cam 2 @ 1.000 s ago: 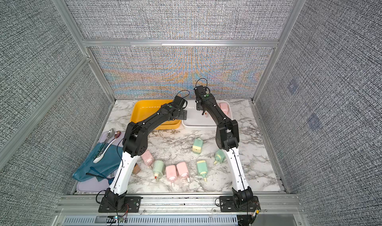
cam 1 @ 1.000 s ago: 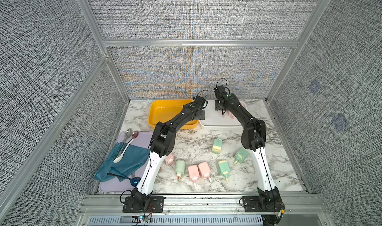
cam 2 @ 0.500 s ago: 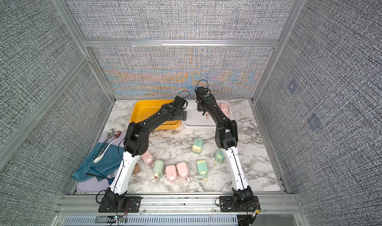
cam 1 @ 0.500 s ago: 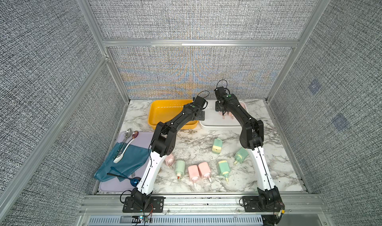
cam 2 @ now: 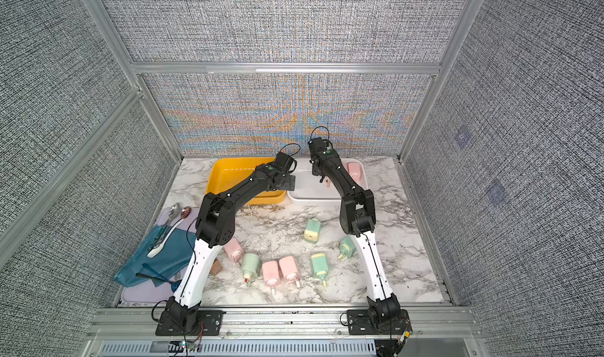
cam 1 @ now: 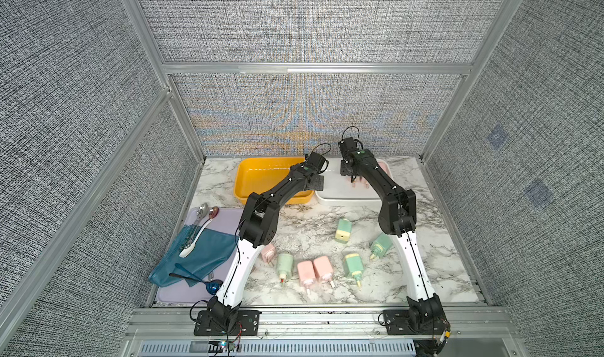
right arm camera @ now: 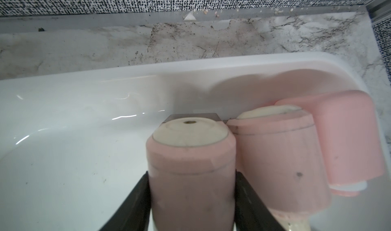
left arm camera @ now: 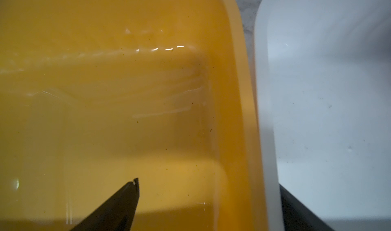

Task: Place the pencil sharpeners by color into the storage box
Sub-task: Place the pencil sharpener in the storage box.

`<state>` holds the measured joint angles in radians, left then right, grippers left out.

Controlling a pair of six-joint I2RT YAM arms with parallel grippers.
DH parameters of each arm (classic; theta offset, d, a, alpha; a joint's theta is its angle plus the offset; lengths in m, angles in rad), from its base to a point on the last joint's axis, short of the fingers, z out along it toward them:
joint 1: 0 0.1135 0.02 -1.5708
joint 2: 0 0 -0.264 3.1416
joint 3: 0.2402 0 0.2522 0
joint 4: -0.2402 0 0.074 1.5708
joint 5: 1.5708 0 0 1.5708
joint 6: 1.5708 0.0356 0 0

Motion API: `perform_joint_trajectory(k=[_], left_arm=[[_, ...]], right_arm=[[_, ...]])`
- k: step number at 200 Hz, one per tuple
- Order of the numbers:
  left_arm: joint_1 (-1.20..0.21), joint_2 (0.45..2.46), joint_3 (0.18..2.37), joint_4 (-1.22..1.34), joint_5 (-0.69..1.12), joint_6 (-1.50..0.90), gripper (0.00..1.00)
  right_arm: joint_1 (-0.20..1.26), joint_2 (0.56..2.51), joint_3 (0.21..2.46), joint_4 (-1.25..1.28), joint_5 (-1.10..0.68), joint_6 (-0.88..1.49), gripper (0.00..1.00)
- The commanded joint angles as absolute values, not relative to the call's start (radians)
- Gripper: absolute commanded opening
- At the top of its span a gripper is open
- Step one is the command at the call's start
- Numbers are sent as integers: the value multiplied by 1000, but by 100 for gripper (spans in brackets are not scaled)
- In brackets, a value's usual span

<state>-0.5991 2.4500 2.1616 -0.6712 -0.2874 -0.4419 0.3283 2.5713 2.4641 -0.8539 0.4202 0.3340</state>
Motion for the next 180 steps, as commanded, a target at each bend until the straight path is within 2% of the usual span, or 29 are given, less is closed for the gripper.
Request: perform_joint_trajectory(k=[1,25,97,158,180], left_arm=[[-598,2448,2171,-698,-289,-453,100],[-597,2449,2174,-698,-287,-454,100],[-597,2448,2182,-698,-275,-455,100],[-598,2446,2182,-701,-274,-459,100],[-598,2445,2181,-703,-278,-457,100]], right_arm=[[328,2564,2450,-883,442,329,52],[328,2553,2445,-877,441,324,58],[332,2533,2436,-883,474,324,67],[346,2474,2392,-843,486,298,71],[359,2443,2328,-779,494,249,80]])
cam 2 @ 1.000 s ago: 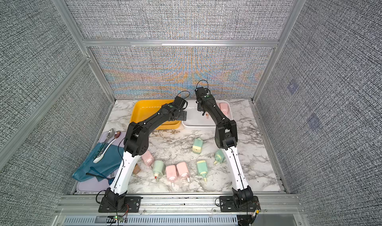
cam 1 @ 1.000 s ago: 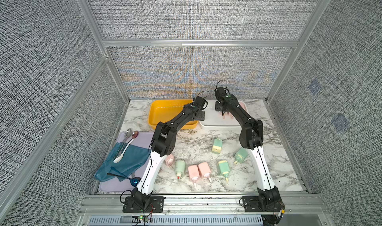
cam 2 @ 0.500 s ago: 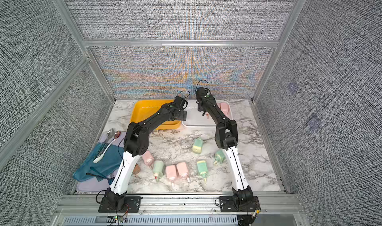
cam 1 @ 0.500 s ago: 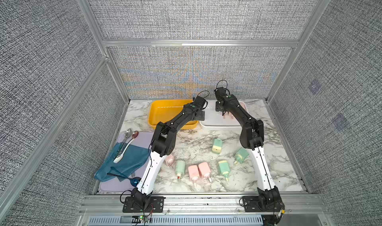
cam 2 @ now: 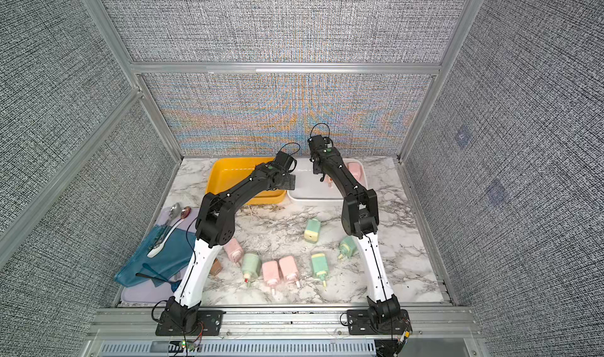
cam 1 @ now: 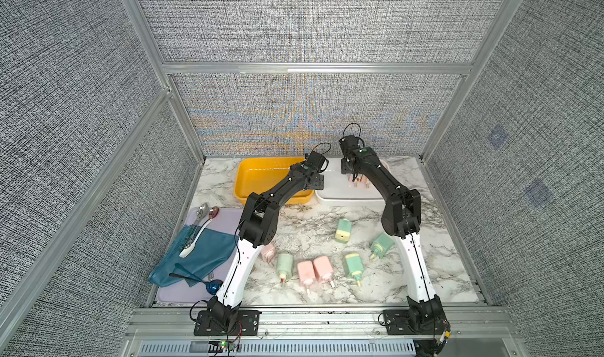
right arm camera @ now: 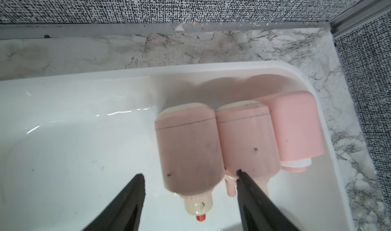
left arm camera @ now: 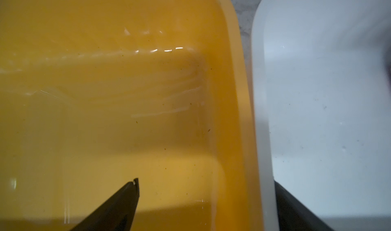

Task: Place the pencil sharpeners by color into the storage box
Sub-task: Place the pencil sharpener in the storage box.

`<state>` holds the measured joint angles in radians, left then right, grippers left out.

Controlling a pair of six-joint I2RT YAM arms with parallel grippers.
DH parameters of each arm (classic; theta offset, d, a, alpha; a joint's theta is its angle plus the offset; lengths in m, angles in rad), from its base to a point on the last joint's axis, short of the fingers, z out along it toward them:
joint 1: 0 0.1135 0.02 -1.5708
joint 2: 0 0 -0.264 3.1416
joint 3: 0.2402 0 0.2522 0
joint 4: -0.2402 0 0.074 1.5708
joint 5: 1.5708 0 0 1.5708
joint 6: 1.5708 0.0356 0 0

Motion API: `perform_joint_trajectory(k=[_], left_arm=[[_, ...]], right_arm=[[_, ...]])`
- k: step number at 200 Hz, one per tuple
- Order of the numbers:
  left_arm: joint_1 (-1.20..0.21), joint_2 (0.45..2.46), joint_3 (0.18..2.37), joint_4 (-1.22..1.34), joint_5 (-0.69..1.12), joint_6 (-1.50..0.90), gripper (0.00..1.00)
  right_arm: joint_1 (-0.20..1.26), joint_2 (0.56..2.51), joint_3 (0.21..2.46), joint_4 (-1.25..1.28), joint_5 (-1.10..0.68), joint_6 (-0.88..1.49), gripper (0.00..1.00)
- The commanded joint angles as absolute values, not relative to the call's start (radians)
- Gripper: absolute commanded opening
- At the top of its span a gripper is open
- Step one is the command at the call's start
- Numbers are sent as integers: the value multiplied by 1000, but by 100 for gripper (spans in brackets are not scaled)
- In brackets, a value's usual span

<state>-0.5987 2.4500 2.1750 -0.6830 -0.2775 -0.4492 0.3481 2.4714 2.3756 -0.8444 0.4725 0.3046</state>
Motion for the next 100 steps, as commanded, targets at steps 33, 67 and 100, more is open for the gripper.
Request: perform_joint_trajectory(k=[33,67,100], left_arm=[[-597,2446,2179,-706,-285,-457,100],[-595,2450,2181,-706,-284,-460,100],[-594,2455,2181,-706,-283,-459,100]], right_arm=[[370,2443,2286,-731,602,204,99],[368,2454,2263,-693,634,165,99],[358,2470,2266,-679,587,143,99]])
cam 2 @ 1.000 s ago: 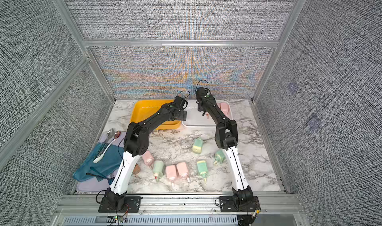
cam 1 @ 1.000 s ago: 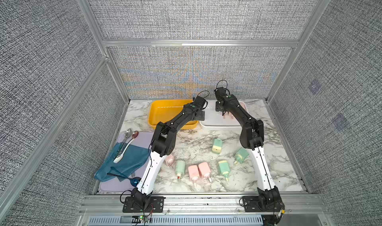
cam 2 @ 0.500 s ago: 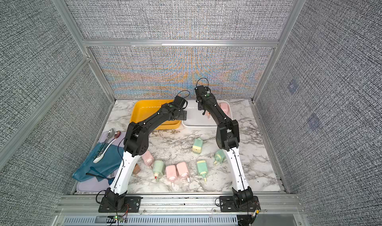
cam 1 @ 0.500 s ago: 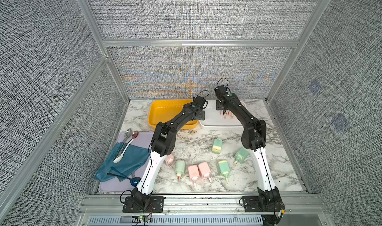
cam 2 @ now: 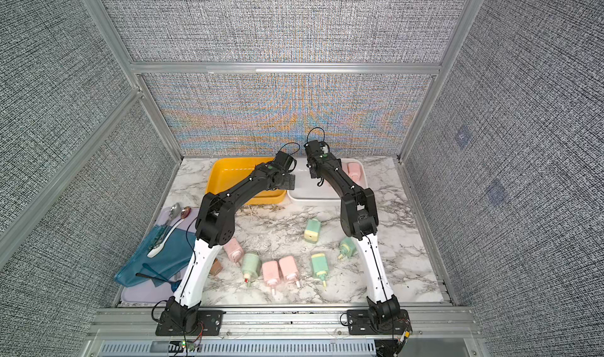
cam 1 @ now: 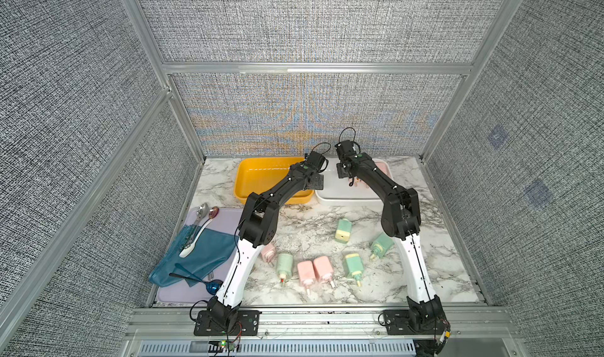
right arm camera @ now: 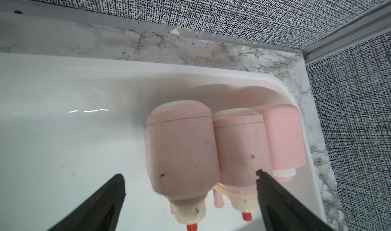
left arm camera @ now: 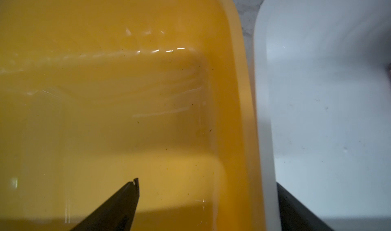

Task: Place the pencil sharpeners by color into the storage box
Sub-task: Place the pencil sharpener in the storage box.

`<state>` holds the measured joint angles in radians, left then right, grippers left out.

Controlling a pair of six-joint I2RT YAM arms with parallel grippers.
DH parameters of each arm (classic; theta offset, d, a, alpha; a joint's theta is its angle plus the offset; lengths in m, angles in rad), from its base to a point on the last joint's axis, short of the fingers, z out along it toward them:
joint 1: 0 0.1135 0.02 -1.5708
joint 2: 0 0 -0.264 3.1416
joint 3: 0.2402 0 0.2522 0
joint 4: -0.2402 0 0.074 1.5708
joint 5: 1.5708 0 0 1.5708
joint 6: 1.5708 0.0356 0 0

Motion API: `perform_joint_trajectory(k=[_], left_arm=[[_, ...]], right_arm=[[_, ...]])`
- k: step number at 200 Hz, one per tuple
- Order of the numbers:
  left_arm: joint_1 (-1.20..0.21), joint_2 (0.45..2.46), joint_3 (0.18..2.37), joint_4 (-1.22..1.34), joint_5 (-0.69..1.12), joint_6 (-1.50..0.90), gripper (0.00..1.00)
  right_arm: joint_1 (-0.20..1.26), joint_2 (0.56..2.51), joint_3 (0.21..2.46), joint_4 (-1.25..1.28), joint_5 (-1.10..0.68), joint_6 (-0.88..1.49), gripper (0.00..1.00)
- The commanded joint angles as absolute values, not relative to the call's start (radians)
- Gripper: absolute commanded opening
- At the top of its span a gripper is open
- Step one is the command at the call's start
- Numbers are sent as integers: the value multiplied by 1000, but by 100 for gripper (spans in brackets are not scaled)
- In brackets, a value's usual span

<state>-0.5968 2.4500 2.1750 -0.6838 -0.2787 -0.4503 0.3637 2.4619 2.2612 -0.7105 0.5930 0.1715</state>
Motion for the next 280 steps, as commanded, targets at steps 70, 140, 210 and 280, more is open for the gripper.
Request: perform_joint_trajectory(k=[70,140,210,280], left_arm=[[-593,2454,2183,-716,-286,-459,100],[-592,2404,2176,-724,-216,-442,99],[-595,2280,2088,-719,-133,-427,99],[-634,2059,1838,-709,-149,-544,99]], right_arm=[[357,2485,2276,-715,648,151,99],[364,2447,2272,-698,584,156,99],[388,2292,2093,-569,539,175,99],[432,2022,1757,-345,462,243,99]])
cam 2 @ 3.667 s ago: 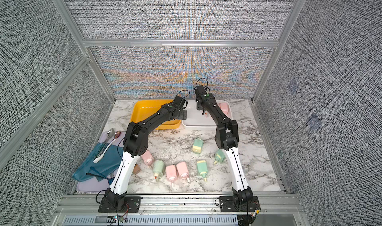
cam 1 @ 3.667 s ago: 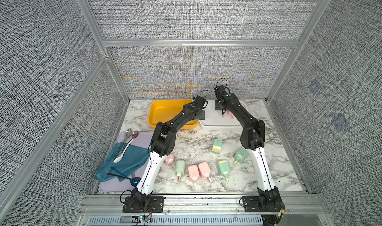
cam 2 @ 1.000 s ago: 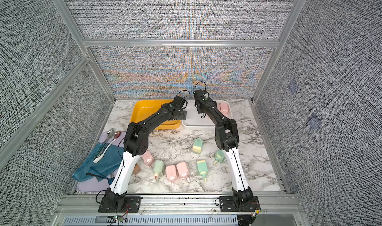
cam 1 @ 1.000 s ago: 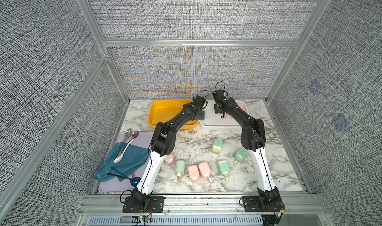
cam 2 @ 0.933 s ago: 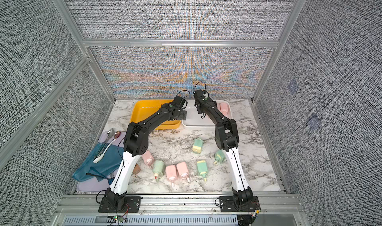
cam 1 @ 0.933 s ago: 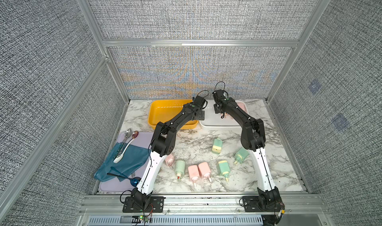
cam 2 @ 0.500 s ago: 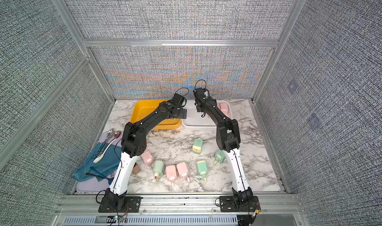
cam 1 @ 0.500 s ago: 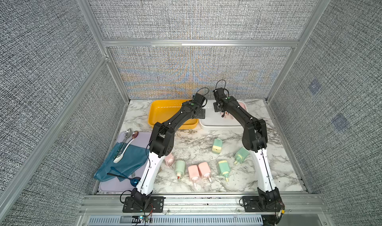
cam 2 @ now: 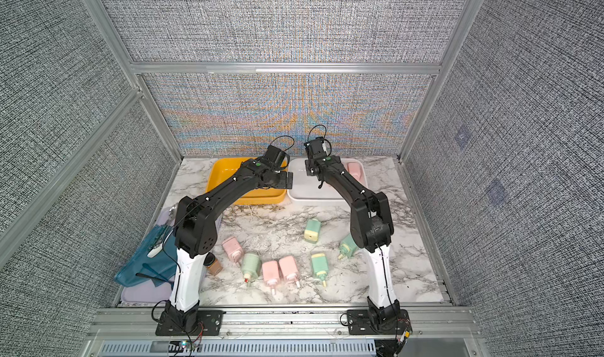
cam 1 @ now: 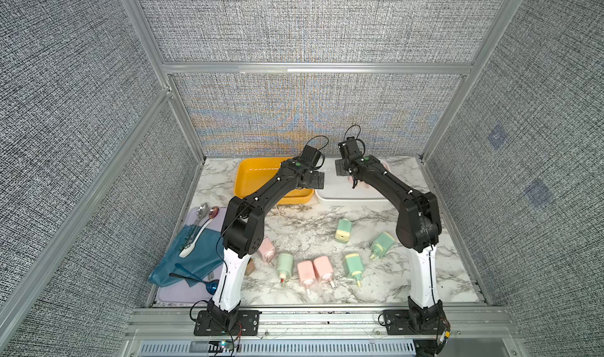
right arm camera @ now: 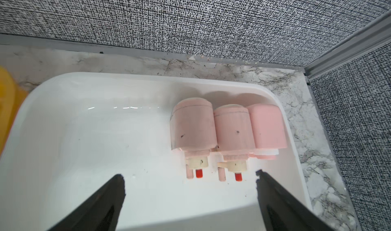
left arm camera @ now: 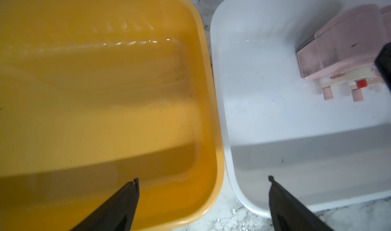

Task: Place the pencil sharpeners by color into the storage box
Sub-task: Place the pencil sharpener in the storage box.

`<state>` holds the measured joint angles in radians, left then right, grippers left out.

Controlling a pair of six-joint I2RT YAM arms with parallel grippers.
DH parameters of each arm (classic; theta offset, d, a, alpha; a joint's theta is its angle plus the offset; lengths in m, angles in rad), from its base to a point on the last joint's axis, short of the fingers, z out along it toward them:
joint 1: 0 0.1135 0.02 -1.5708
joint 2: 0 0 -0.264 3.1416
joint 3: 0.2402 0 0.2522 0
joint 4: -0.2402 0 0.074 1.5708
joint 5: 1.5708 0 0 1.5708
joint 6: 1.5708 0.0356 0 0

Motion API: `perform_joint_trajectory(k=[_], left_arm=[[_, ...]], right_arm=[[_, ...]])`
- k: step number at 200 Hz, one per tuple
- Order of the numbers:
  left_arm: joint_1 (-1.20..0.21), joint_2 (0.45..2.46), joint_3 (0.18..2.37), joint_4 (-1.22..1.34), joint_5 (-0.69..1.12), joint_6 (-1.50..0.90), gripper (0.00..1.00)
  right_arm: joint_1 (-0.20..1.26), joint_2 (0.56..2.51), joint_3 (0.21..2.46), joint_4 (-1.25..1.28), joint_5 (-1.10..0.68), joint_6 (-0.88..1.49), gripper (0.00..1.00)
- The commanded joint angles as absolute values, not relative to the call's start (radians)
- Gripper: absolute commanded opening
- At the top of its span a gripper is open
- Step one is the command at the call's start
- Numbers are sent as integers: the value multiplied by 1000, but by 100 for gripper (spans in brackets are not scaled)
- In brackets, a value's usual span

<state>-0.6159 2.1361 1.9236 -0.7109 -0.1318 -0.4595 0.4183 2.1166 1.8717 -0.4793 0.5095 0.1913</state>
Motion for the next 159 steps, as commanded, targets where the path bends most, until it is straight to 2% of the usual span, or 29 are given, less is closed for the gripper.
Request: perform_joint_trajectory(k=[1,30,60,89,159], left_arm=[[-635,2054,1832,-709,-151,-547,99],[-661,1931,1674,-704,-154,-632,99],[-717,1859,1608,-797,-185,-678,99],[-780,1830,1596,-944,-204,-761,99],[-878,1785,1527,-975,-26,-910,96]], right_arm=[[432,2016,1748,-340,461,245,99],[436,1828,1494,-158,393,317,99],[436,1659,1277,-23,356,370,99],[436,1547,1144,-4,316,408,99],[438,1288,854,-28,244,459,99]])
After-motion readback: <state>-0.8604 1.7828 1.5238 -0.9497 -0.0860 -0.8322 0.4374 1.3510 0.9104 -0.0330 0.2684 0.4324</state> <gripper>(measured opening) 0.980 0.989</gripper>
